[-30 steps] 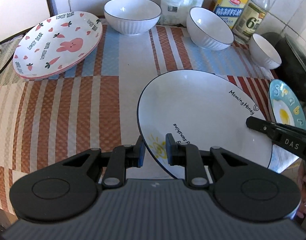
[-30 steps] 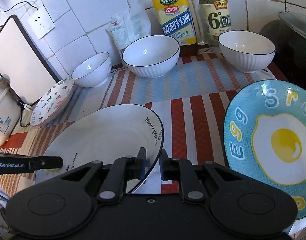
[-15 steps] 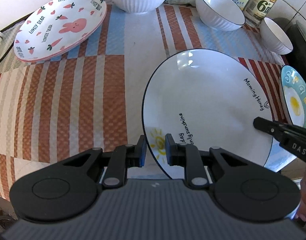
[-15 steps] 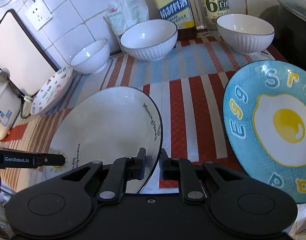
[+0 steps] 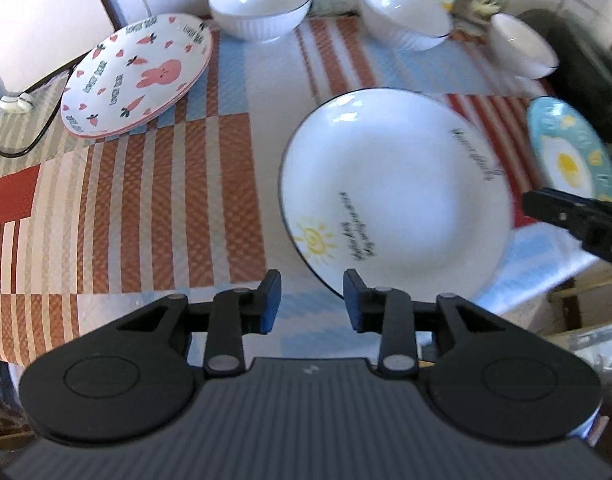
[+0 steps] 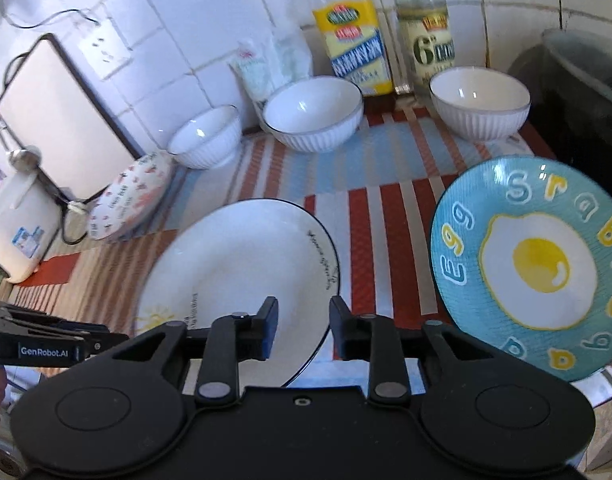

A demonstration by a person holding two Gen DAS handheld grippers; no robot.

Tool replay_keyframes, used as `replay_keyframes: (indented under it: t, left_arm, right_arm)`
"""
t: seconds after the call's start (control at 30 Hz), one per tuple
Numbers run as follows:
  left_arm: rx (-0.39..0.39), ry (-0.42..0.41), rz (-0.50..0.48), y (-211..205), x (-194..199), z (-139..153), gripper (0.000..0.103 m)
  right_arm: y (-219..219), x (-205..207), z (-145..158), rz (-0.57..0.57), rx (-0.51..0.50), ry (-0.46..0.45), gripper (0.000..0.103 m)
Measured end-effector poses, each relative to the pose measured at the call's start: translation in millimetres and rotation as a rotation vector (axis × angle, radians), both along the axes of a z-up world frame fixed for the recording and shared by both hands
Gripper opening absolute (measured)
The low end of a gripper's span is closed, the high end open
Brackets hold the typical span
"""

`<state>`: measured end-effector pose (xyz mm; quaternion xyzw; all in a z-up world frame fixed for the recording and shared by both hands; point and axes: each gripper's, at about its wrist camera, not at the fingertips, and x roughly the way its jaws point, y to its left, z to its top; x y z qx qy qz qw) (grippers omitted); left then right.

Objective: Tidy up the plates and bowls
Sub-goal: 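Move both grippers to the blue Egg Srabs plate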

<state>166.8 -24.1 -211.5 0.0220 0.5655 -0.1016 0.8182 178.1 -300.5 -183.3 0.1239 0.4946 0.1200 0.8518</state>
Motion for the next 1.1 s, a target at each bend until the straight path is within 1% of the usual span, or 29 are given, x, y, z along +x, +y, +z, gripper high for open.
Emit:
replay_keyframes:
  t: [0.03, 0.1, 0.17, 0.2, 0.23, 0.27, 0.33, 0.4, 0.6, 0.73, 0.87, 0.93, 1.1]
  left_arm:
    - [-0.008, -0.003, -0.009, -2, -4, 6, 0.036]
    - [-0.023, -0.018, -0.032, -5, -14, 19, 0.041]
    - [-0.031, -0.041, -0.063, -8, -24, 33, 0.042]
    - [-0.031, -0.053, -0.079, -10, -29, 40, 0.044]
    - [-0.027, -0.063, -0.094, -13, -34, 47, 0.048]
    - [-0.017, -0.069, -0.106, -16, -38, 51, 0.05]
    - [0.019, -0.085, -0.137, -22, -48, 63, 0.053]
    - [0.027, -0.108, -0.156, -25, -58, 74, 0.056]
    - [-0.014, -0.157, -0.206, -33, -82, 103, 0.062]
    - [-0.033, -0.177, -0.237, -43, -91, 117, 0.064]
    - [-0.056, -0.202, -0.257, -55, -92, 127, 0.066]
    - [-0.071, -0.216, -0.258, -61, -91, 131, 0.068]
    - [-0.105, -0.24, -0.261, -81, -81, 135, 0.069]
  right_arm:
    - [0, -6, 7, 0.006, -0.001, -0.012, 0.037]
    - [1, -16, 19, 0.012, -0.001, -0.031, 0.042]
    - [2, -28, 30, 0.016, -0.006, -0.05, 0.046]
    - [3, -35, 35, 0.018, -0.011, -0.058, 0.051]
    - [3, -40, 40, 0.018, -0.015, -0.063, 0.053]
    - [2, -47, 45, 0.017, -0.015, -0.068, 0.055]
    - [-1, -59, 56, -0.003, 0.009, -0.085, 0.056]
    - [-6, -71, 67, -0.02, 0.038, -0.103, 0.058]
    - [-12, -102, 101, -0.031, -0.01, -0.178, 0.06]
    - [-21, -115, 119, -0.051, -0.04, -0.21, 0.06]
    - [-33, -121, 133, -0.078, -0.062, -0.243, 0.064]
    - [-42, -122, 138, -0.093, -0.072, -0.257, 0.064]
    - [-67, -122, 143, -0.125, -0.099, -0.278, 0.064]
